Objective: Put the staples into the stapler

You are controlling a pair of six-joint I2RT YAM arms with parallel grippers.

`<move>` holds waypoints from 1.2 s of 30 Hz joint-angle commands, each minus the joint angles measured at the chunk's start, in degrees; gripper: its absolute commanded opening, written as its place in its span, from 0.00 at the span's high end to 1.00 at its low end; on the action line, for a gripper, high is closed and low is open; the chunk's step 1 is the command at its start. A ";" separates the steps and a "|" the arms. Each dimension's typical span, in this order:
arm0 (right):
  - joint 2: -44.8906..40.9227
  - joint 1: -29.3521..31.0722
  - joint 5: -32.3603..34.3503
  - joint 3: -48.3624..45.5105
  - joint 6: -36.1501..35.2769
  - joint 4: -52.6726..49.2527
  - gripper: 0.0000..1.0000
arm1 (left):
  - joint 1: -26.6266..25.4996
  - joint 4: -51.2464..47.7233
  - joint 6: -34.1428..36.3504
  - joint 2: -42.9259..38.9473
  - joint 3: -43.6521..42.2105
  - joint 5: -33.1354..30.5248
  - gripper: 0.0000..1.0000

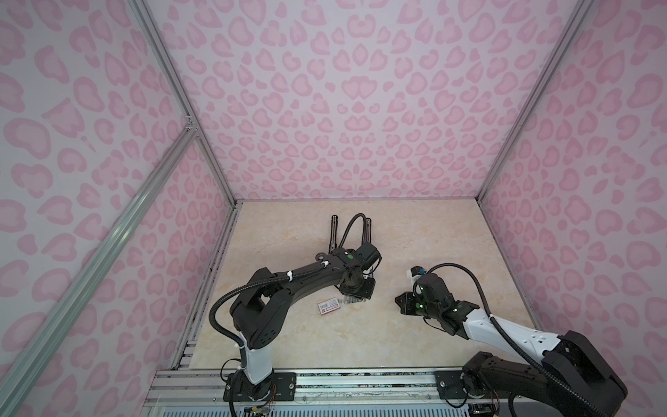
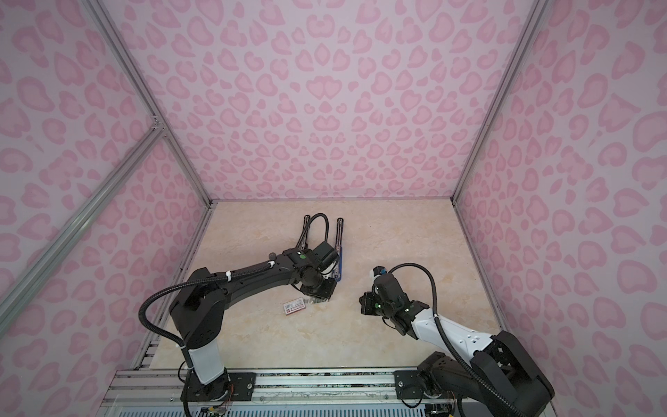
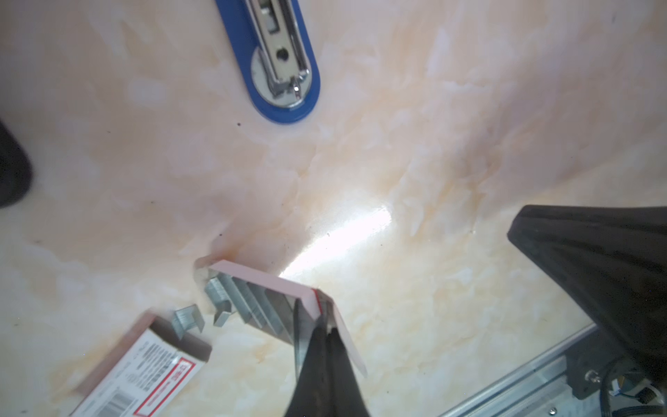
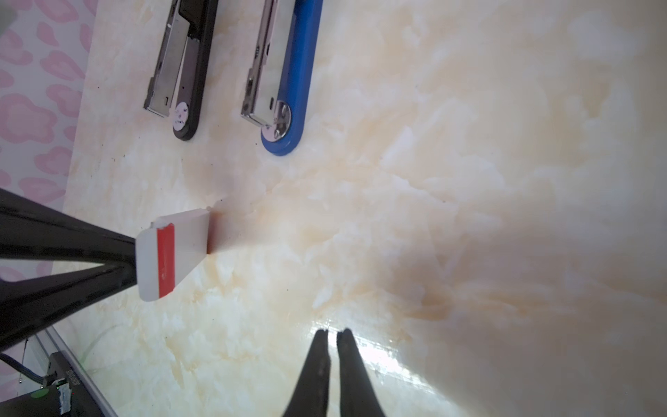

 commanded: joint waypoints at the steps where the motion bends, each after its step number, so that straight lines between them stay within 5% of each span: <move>1: 0.48 -0.01 0.07 0.77 -0.93 -0.84 0.89 | 0.59 -1.86 1.59 -0.51 -0.15 0.85 0.97; 10: 0.39 -0.01 0.22 0.63 -1.23 -1.21 0.89 | 0.54 -1.26 2.14 2.92 -0.06 2.54 0.97; 18: -1.31 -0.18 -0.74 3.65 -2.85 -3.07 0.88 | 1.97 4.41 3.80 -7.52 -4.87 4.26 0.97; 28: -8.39 -2.28 -6.10 10.38 -4.06 -0.16 0.71 | 11.71 25.06 7.31 -24.27 -14.81 31.06 0.97; 36: -13.00 -5.47 -14.43 13.14 -3.59 7.44 0.62 | 17.15 34.35 10.66 -28.80 -16.61 48.06 0.97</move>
